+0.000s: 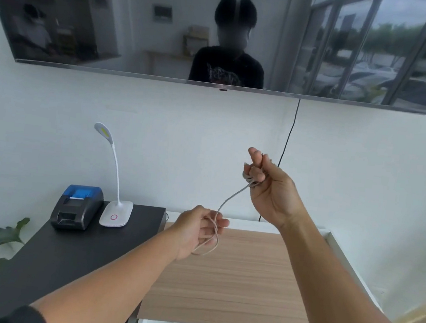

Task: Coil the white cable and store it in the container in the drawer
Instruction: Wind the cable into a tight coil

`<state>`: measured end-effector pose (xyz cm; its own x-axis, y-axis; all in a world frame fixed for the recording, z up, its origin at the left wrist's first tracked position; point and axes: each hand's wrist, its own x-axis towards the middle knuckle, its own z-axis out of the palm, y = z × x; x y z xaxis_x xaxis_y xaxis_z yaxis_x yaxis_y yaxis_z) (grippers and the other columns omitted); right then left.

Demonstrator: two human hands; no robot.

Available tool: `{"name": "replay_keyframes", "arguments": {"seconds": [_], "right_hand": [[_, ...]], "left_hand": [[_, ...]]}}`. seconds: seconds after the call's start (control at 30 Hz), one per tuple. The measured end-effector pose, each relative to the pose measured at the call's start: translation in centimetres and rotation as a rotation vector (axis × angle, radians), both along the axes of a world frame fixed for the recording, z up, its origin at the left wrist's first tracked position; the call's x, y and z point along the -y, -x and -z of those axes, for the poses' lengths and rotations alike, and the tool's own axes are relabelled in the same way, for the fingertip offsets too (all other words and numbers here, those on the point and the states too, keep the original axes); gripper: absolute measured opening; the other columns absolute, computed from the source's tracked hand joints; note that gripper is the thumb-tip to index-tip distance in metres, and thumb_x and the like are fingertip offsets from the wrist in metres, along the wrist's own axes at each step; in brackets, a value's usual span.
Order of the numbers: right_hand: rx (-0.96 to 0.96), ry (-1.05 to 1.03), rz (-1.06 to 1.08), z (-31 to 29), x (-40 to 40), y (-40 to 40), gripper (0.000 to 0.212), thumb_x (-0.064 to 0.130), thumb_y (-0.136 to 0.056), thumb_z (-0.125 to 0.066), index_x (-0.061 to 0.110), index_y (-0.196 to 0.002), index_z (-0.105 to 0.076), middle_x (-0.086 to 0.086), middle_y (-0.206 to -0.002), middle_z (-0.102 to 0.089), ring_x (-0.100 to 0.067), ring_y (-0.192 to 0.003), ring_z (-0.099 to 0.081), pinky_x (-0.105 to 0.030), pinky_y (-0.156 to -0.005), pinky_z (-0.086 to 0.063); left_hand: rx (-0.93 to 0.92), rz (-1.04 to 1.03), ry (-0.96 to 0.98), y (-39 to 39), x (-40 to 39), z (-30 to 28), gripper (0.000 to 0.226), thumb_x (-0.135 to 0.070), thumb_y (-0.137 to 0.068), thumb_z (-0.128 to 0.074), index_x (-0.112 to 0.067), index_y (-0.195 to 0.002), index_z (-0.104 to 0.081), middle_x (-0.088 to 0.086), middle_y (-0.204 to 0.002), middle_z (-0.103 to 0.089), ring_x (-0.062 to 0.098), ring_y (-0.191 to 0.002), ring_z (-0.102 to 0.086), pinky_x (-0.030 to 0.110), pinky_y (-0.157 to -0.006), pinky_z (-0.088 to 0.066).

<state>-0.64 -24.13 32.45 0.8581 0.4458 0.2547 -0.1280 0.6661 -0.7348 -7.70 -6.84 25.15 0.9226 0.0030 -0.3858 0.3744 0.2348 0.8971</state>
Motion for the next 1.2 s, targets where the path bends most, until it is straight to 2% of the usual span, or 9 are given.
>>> {"name": "replay_keyframes", "arguments": {"seconds": [0.1,0.23,0.4,0.53,0.63,0.7,0.8,0.93,1.2], "right_hand": [[0.068,0.115,0.02,-1.0,-0.2,0.5,0.033,0.02,-0.111,-0.037,0.01,-0.1,-0.067,0.009,-0.071,-0.061,-0.007,-0.05,-0.047,-0.027,-0.102,-0.044],[0.139,0.249,0.048,-2.1,-0.6,0.6,0.03,0.019,-0.112,-0.035,0.011,-0.095,-0.058,0.009,-0.058,-0.053,-0.006,-0.05,-0.05,-0.031,-0.106,-0.033],[0.152,0.283,0.037,-2.9,-1.1,-0.2,0.031,0.019,-0.113,-0.035,0.013,-0.093,-0.058,0.01,-0.057,-0.049,-0.006,-0.049,-0.047,-0.033,-0.112,-0.034],[0.151,0.265,0.001,-3.4,-1.6,-0.8,0.028,0.021,-0.111,-0.038,0.013,-0.094,-0.059,0.01,-0.058,-0.048,-0.007,-0.049,-0.043,-0.029,-0.106,-0.04],[0.124,0.198,-0.024,-4.1,-1.5,-1.0,0.028,0.023,-0.111,-0.039,0.013,-0.095,-0.058,0.011,-0.057,-0.046,-0.007,-0.047,-0.039,-0.026,-0.1,-0.043],[0.11,0.157,-0.102,-4.6,-0.9,-1.0,0.029,0.024,-0.111,-0.038,0.013,-0.094,-0.059,0.012,-0.057,-0.045,-0.007,-0.046,-0.034,-0.025,-0.096,-0.046],[0.124,0.229,-0.248,-4.3,0.0,0.0,0.028,0.025,-0.109,-0.039,0.013,-0.093,-0.059,0.014,-0.055,-0.046,-0.01,-0.05,-0.028,-0.021,-0.089,-0.051],[0.299,0.539,-0.394,-2.4,0.8,2.1,0.033,0.02,-0.112,-0.031,0.007,-0.098,-0.058,0.012,-0.056,-0.054,-0.004,-0.059,-0.059,-0.029,-0.093,-0.047],[0.428,1.07,-0.109,1.5,1.1,2.4,0.018,0.016,-0.105,-0.048,0.008,-0.1,-0.063,0.002,-0.077,-0.067,-0.013,-0.062,-0.049,-0.032,-0.078,-0.039]], "left_hand": [[-0.172,-0.013,-0.042,-0.2,-0.8,1.6,0.042,-0.033,-0.105,-0.037,-0.009,-0.107,-0.072,0.01,-0.116,-0.077,0.025,-0.111,-0.068,0.047,-0.11,-0.039],[-0.293,0.172,-0.24,-0.2,-1.5,2.4,0.06,-0.047,-0.106,-0.032,-0.001,-0.116,-0.069,0.019,-0.119,-0.073,0.032,-0.116,-0.066,0.044,-0.114,-0.037],[0.209,-0.05,-0.976,-1.9,-1.1,-2.6,0.027,-0.035,-0.093,-0.043,-0.014,-0.085,-0.058,-0.001,-0.081,-0.064,0.019,-0.075,-0.06,0.031,-0.07,-0.046],[0.55,0.207,-0.513,-2.5,2.0,-6.5,0.03,-0.039,-0.103,-0.043,-0.02,-0.114,-0.064,-0.01,-0.107,-0.072,0.01,-0.108,-0.064,0.021,-0.086,-0.044],[0.542,0.195,-0.351,-1.9,3.1,-5.5,0.033,-0.028,-0.109,-0.035,-0.012,-0.091,-0.056,-0.002,-0.063,-0.056,0.028,-0.074,-0.063,0.028,-0.07,-0.056],[0.437,0.204,-0.115,-1.7,2.8,-4.4,0.034,-0.024,-0.109,-0.036,-0.014,-0.08,-0.05,-0.003,-0.057,-0.037,0.021,-0.057,-0.048,0.044,-0.088,-0.057],[0.275,0.229,0.129,-2.3,1.6,-4.1,0.036,-0.028,-0.107,-0.04,-0.017,-0.074,-0.049,-0.004,-0.054,-0.032,0.015,-0.05,-0.038,0.043,-0.079,-0.053],[0.262,0.285,-0.069,-3.6,0.0,-6.3,0.041,-0.021,-0.102,-0.039,-0.018,-0.066,-0.058,-0.001,-0.055,-0.035,0.018,-0.056,-0.039,0.039,-0.071,-0.049],[0.362,0.257,-0.607,-3.6,0.1,-9.2,0.028,-0.028,-0.09,-0.045,-0.022,-0.063,-0.041,-0.009,-0.051,-0.032,0.015,-0.045,-0.023,0.03,-0.052,-0.031]]}}
